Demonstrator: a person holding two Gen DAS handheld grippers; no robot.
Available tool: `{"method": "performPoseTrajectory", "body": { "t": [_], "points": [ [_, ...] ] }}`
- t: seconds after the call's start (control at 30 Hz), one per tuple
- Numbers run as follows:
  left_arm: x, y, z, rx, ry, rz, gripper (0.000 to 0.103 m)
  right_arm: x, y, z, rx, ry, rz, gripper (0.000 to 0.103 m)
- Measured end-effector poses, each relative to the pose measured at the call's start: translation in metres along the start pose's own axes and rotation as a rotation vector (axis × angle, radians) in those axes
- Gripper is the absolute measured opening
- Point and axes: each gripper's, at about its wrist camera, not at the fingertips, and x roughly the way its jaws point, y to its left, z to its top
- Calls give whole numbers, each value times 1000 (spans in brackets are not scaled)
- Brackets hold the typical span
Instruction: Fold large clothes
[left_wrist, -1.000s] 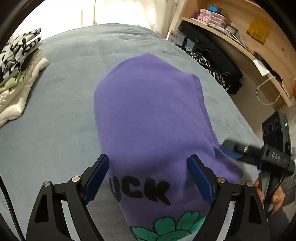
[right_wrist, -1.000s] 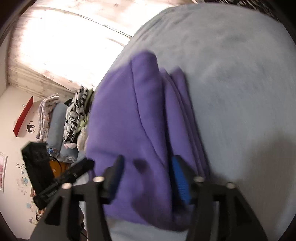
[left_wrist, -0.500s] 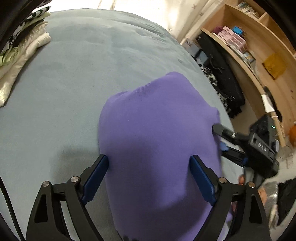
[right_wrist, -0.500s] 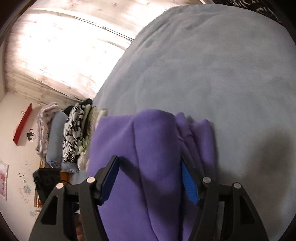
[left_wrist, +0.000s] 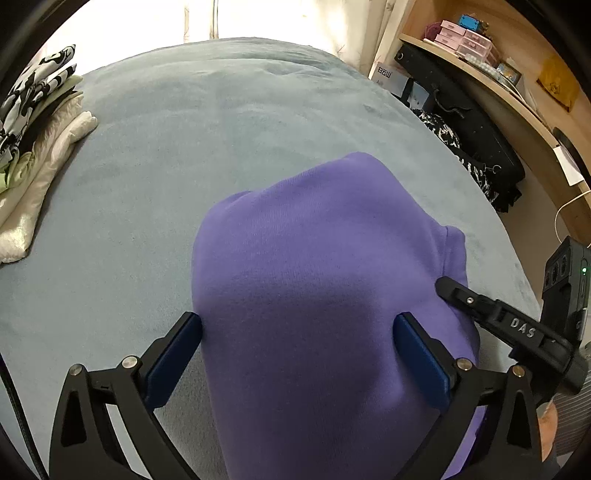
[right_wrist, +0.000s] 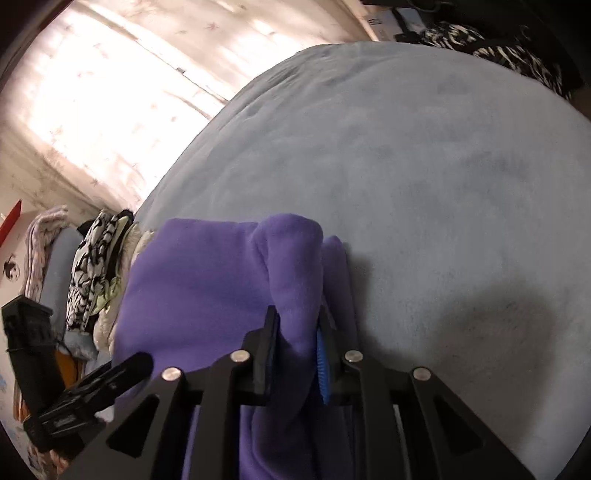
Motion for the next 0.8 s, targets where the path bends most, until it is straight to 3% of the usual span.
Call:
{"method": "performPoseTrajectory", "body": {
  "t": [0.27,0.6,0.73,0.77,0.8],
  "points": [
    [6,-9,-4,16,-25,33,103,9,-3,-6,-28,-45,-20,21],
    [1,2,-5,-28,-8,-6,103,6,5,-2,-17,-12,-33,25],
    [-5,5,-6,-47,0,-10,103,1,8,3,-8,27,-41,33],
    [-8,6,-7,-53,0,-8,103,-1,9,4,-3,33,-51,38],
    [-10,6,-7,-58,-3,-6,103,-3,9,5,0,40,-71,50]
  ]
}}
